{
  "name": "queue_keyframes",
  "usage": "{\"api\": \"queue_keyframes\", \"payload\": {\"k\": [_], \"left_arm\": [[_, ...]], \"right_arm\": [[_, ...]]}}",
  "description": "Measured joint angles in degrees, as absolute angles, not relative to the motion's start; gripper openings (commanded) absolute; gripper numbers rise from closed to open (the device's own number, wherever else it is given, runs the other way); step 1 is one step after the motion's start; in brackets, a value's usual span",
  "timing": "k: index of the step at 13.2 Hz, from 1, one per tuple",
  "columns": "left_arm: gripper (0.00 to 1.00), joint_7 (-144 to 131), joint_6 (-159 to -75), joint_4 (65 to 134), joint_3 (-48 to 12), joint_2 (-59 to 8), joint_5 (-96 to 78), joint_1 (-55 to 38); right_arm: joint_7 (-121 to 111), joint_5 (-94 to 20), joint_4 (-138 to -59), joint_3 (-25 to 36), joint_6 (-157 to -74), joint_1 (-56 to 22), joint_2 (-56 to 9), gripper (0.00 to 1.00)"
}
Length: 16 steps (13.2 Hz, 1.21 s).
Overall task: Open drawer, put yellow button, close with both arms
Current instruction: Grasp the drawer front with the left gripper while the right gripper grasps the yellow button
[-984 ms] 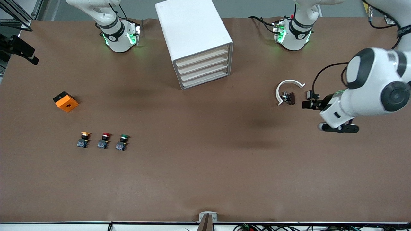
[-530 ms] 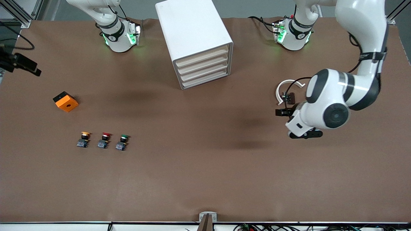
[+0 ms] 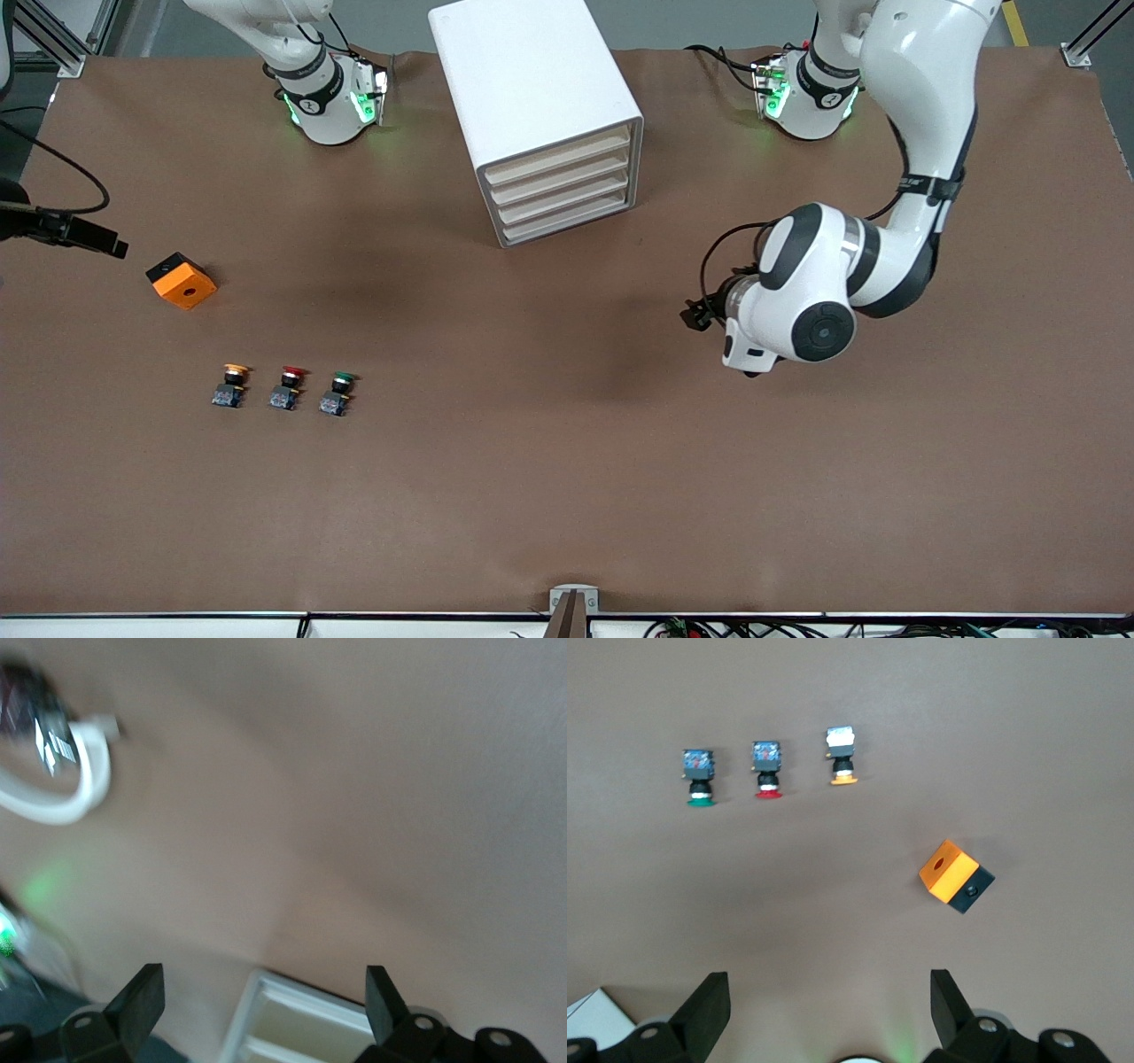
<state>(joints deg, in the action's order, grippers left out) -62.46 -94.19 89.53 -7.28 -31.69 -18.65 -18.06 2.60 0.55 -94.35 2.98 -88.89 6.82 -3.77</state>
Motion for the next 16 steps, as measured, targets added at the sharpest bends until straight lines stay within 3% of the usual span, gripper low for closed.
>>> {"api": "queue_keyframes", "payload": {"k": [6, 16], "left_arm": [[1.00, -85.7, -86.0, 86.1, -7.3, -37.2, -31.9, -19.3], [1.00, -115.0, -77.6, 85.8, -8.1, -43.7, -46.2, -19.5]], "right_arm": [[2.1, 0.5, -99.8, 3.0, -99.1, 7.6, -6.5, 1.00], [2.1, 0.5, -121.1, 3.0, -130.3, 8.4, -7.0, 1.00]]}}
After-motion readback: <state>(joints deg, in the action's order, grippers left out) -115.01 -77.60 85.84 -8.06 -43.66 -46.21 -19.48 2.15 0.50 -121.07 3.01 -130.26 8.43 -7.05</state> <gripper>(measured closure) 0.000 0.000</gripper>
